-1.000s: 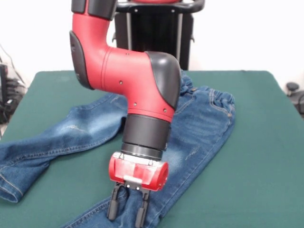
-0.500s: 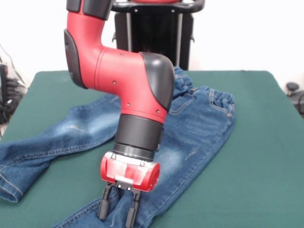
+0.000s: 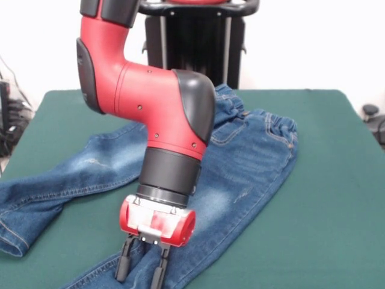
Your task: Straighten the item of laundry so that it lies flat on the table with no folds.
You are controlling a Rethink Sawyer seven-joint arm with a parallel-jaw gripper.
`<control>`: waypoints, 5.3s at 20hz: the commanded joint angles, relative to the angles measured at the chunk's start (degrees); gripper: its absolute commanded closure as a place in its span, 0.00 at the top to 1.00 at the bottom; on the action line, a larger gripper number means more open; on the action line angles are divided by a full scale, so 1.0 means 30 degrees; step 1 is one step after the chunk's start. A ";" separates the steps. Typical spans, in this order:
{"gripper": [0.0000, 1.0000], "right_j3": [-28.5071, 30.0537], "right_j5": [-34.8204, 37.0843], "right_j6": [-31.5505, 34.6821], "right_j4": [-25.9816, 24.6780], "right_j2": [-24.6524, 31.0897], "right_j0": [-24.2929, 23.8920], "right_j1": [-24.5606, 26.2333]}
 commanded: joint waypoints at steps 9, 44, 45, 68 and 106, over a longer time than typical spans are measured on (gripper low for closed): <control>1.00 0.0756 0.4252 0.1550 0.0269 0.0513 -0.0581 0.0078; 1.00 -0.1277 1.6949 -0.0531 -0.0600 0.1846 -0.1858 -0.4741; 1.00 -0.1300 1.6977 -0.0545 -0.0664 0.1881 -0.1894 -0.4689; 1.00 0.0003 1.5424 -0.1935 -0.2631 0.4012 -0.4265 -0.3709; 1.00 -0.5080 1.5975 -0.3552 -0.5507 0.6683 -0.5509 0.1142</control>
